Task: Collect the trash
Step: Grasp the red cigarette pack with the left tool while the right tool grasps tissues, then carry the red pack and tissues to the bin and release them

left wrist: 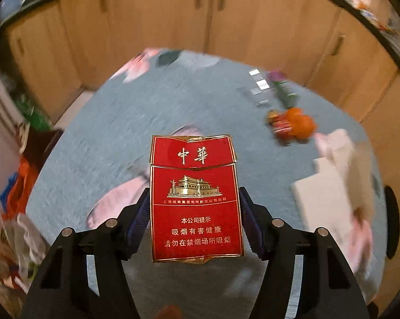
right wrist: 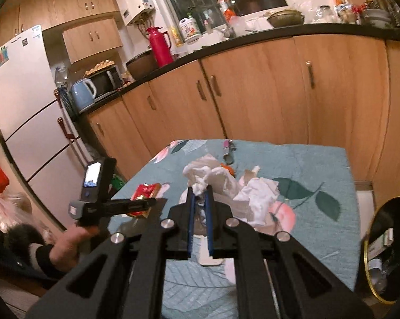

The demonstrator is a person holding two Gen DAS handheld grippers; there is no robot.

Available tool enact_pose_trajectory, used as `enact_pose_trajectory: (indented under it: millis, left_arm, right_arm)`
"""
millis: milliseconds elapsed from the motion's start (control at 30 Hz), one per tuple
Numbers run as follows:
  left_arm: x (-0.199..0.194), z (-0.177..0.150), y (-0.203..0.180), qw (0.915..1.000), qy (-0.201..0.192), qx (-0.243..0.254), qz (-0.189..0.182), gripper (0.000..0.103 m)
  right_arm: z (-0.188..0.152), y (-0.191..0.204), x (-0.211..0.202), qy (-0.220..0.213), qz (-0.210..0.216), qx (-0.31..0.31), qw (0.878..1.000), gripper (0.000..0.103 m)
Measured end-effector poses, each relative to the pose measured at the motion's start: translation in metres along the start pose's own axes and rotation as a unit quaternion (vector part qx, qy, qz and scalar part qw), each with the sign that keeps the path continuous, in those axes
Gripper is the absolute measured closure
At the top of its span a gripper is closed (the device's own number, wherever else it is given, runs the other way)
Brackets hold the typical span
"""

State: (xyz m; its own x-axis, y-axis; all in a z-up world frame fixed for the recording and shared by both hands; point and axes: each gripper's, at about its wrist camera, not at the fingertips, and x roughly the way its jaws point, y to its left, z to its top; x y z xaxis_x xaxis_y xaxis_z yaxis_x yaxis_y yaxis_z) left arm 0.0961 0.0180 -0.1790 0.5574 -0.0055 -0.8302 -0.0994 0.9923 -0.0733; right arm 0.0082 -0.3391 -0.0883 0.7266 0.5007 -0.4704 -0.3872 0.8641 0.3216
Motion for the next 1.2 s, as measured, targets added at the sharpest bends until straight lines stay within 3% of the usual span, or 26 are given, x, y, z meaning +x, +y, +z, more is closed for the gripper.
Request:
enact_pose_trajectory:
  millis: [133, 200, 400, 500, 533, 567, 600, 633, 667, 700, 767, 967, 1133, 1200]
  left_arm:
    - [-0.024, 0.007, -0.052, 0.9973, -0.026, 0.056, -0.041, 0.043]
    - [-0.037, 0.011, -0.093, 0.9920, -0.039, 0.096, -0.072, 0.043]
    - [-0.065, 0.009, -0.207, 0.9669, -0.048, 0.186, -0.168, 0.043]
    - [-0.073, 0.005, -0.250, 0.9566, -0.051, 0.214, -0.192, 0.043]
    - [-0.074, 0.003, -0.263, 0.9530, -0.052, 0.223, -0.199, 0.043]
    - [-0.075, 0.001, -0.278, 0.9490, -0.052, 0.233, -0.205, 0.043]
    - [-0.075, -0.002, -0.292, 0.9452, -0.050, 0.243, -0.212, 0.043]
    - [-0.074, -0.006, -0.307, 0.9402, -0.046, 0.256, -0.220, 0.043]
    - [-0.073, -0.008, -0.316, 0.9362, -0.042, 0.265, -0.227, 0.043]
    - [-0.072, -0.015, -0.329, 0.9320, -0.038, 0.276, -0.232, 0.043]
    - [-0.066, -0.022, -0.359, 0.9195, -0.027, 0.301, -0.251, 0.043]
    - [-0.031, -0.039, -0.442, 0.8859, 0.036, 0.343, -0.311, 0.042]
    - [0.002, -0.039, -0.477, 0.8783, 0.086, 0.337, -0.328, 0.041]
    - [0.007, -0.033, -0.475, 0.8713, 0.092, 0.335, -0.346, 0.023]
  right_arm:
    - [-0.006, -0.030, -0.035, -0.026, -0.072, 0.010, 0.997, 0.094]
    - [-0.012, -0.058, -0.054, -0.033, -0.108, 0.031, 0.993, 0.094]
    - [-0.029, -0.146, -0.098, -0.035, -0.226, 0.074, 0.971, 0.094]
    - [-0.034, -0.186, -0.109, -0.033, -0.248, 0.099, 0.963, 0.093]
    - [-0.038, -0.199, -0.102, -0.012, -0.256, 0.104, 0.961, 0.089]
    - [-0.045, -0.213, -0.093, 0.009, -0.260, 0.112, 0.959, 0.078]
    - [-0.054, -0.227, -0.084, 0.030, -0.270, 0.124, 0.954, 0.043]
    - [-0.065, -0.239, -0.075, 0.049, -0.301, 0.131, 0.943, 0.025]
    - [-0.072, -0.243, -0.072, 0.057, -0.325, 0.130, 0.935, 0.013]
    - [-0.079, -0.245, -0.074, 0.058, -0.330, 0.132, 0.933, 0.014]
    - [-0.088, -0.240, -0.088, 0.030, -0.309, 0.141, 0.940, 0.015]
    - [-0.107, -0.228, -0.122, 0.014, -0.336, 0.141, 0.931, 0.015]
    - [-0.123, -0.224, -0.145, 0.008, -0.340, 0.159, 0.927, 0.015]
    - [-0.124, -0.221, -0.147, 0.007, -0.339, 0.158, 0.927, 0.015]
